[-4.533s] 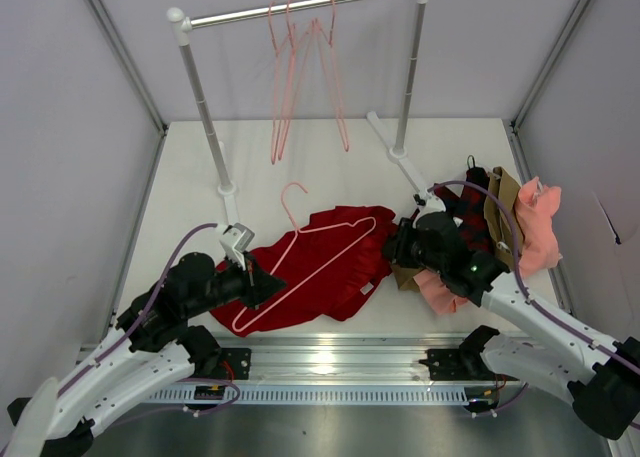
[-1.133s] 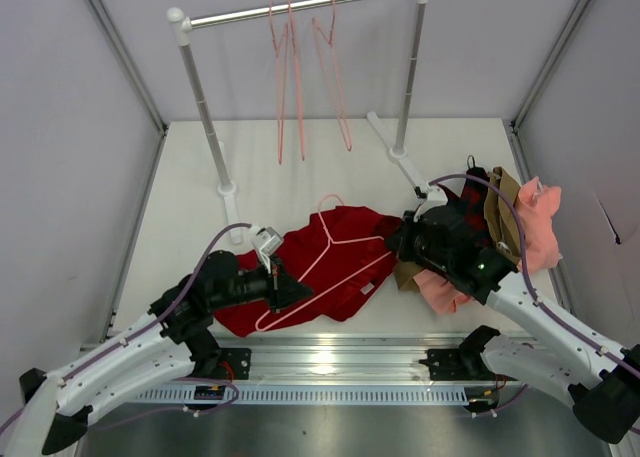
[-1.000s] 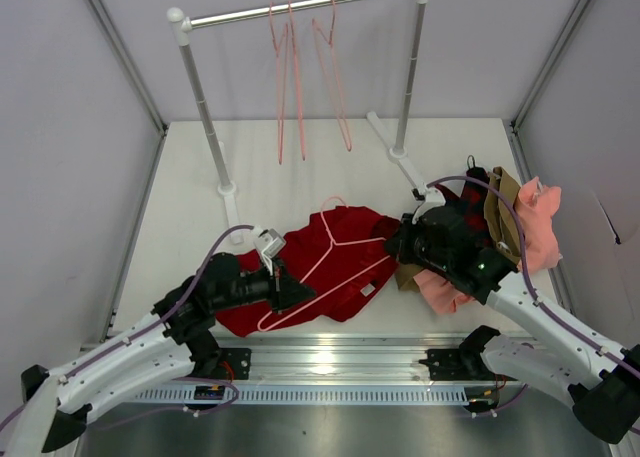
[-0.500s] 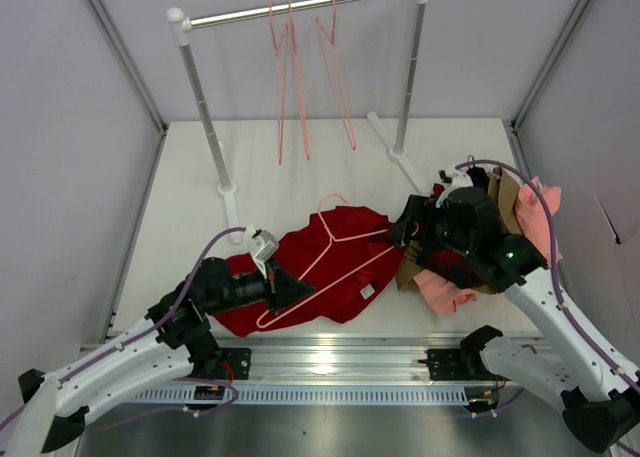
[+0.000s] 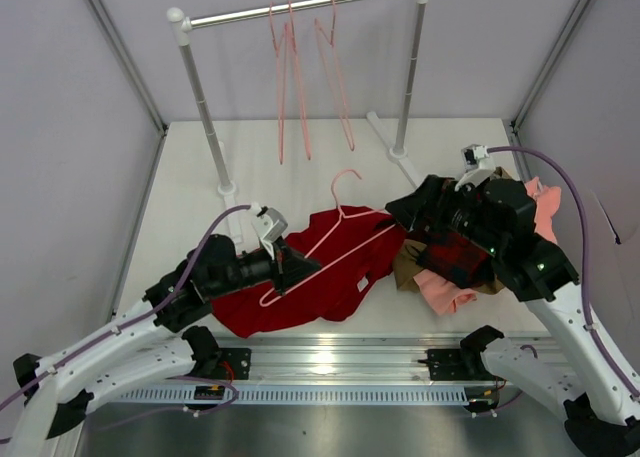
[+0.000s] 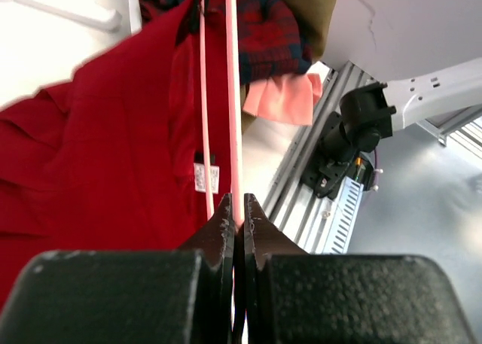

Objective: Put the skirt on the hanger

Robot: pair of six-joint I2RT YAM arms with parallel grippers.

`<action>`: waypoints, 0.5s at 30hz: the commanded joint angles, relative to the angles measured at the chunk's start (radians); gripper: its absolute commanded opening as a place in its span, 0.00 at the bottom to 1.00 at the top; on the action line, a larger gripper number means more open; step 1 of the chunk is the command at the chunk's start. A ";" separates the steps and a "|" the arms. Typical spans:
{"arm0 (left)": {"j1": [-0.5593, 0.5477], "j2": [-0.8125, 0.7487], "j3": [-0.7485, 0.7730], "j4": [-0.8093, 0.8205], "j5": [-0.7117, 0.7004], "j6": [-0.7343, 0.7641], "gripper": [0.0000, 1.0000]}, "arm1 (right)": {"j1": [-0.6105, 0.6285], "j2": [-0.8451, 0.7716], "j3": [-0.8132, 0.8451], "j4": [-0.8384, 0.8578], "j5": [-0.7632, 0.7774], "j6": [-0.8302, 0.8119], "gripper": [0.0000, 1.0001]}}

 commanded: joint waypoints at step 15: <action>-0.031 0.238 0.162 0.142 -0.071 0.064 0.00 | 0.257 -0.046 -0.315 0.650 -0.085 -0.012 0.95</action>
